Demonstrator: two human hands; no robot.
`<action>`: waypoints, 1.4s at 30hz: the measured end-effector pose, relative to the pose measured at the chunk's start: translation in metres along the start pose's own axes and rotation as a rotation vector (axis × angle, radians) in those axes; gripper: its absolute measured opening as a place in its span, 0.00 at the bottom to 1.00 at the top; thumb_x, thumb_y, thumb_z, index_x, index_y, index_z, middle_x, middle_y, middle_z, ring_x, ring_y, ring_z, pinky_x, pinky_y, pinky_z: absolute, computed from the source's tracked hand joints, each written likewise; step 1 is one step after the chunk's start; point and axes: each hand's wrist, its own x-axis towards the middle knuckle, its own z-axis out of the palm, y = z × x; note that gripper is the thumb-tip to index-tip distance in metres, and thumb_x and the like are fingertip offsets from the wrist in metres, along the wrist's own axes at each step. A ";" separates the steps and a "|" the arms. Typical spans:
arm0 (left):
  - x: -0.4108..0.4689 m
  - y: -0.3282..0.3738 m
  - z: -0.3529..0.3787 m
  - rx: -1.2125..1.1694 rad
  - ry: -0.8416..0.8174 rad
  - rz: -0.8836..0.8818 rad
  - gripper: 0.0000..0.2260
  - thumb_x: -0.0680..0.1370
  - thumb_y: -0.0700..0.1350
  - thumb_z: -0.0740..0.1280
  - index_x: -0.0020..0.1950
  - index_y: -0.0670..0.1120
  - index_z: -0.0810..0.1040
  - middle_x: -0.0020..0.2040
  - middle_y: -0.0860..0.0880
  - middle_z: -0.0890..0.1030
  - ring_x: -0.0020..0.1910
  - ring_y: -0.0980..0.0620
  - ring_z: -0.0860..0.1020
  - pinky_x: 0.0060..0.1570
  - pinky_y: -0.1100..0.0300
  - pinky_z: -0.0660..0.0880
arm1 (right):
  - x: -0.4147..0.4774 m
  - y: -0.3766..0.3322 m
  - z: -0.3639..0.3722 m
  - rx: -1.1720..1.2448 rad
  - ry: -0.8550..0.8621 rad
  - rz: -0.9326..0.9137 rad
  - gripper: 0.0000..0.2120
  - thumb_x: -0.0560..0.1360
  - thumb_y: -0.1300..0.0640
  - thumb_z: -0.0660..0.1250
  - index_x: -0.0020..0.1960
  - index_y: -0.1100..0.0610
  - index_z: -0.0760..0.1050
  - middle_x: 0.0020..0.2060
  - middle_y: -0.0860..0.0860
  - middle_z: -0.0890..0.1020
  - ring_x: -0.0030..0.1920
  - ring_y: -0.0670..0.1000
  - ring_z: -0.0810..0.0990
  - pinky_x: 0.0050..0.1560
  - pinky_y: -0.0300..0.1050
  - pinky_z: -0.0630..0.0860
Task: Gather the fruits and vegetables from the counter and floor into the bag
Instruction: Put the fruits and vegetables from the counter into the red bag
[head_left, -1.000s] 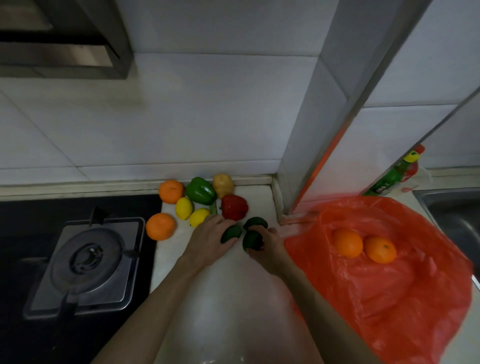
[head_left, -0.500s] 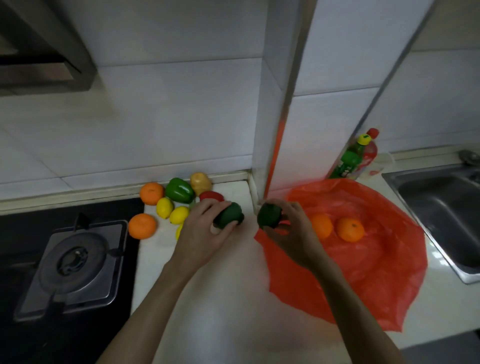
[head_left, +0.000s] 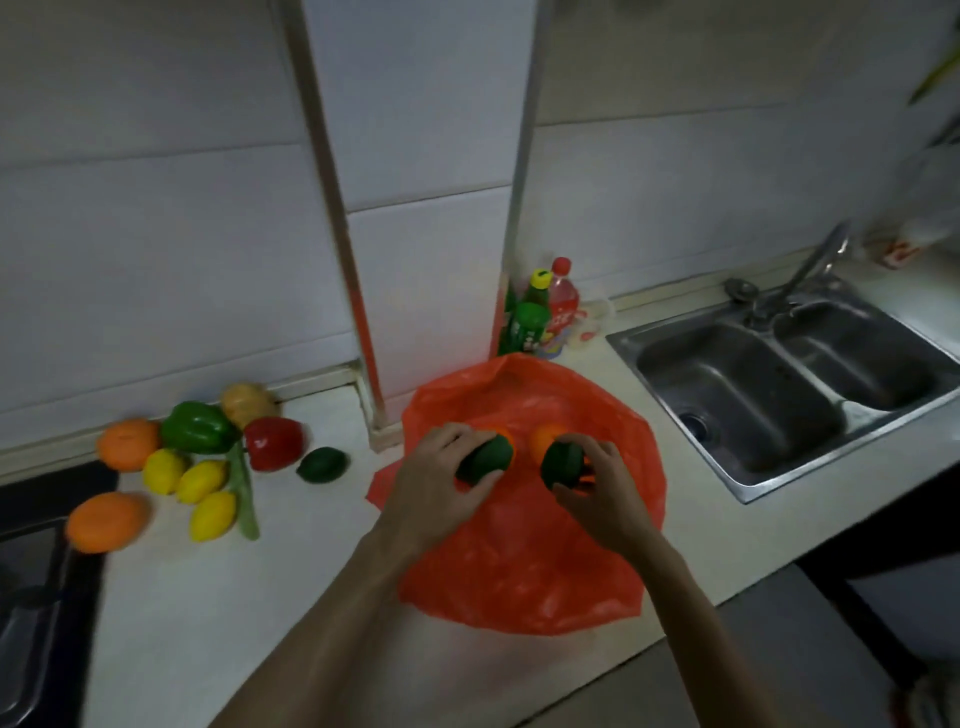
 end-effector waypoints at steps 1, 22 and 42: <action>0.004 0.002 0.012 -0.018 -0.020 -0.003 0.17 0.73 0.52 0.70 0.60 0.49 0.77 0.53 0.50 0.78 0.52 0.52 0.75 0.53 0.57 0.74 | 0.001 0.009 -0.002 -0.011 -0.010 0.022 0.26 0.71 0.63 0.72 0.65 0.49 0.69 0.55 0.53 0.67 0.54 0.56 0.75 0.53 0.48 0.79; -0.001 -0.050 0.111 0.040 -0.344 -0.311 0.15 0.73 0.42 0.71 0.60 0.47 0.77 0.57 0.48 0.79 0.56 0.49 0.76 0.56 0.58 0.70 | 0.040 0.085 0.019 -0.034 -0.266 0.129 0.24 0.73 0.62 0.68 0.68 0.52 0.68 0.65 0.57 0.73 0.65 0.59 0.72 0.64 0.54 0.72; -0.012 -0.032 0.032 0.131 -0.215 -0.230 0.13 0.80 0.49 0.61 0.64 0.53 0.72 0.59 0.56 0.74 0.58 0.58 0.71 0.59 0.62 0.67 | 0.040 0.036 0.005 -0.161 -0.216 -0.016 0.30 0.72 0.53 0.69 0.71 0.50 0.61 0.61 0.57 0.68 0.58 0.60 0.72 0.59 0.56 0.73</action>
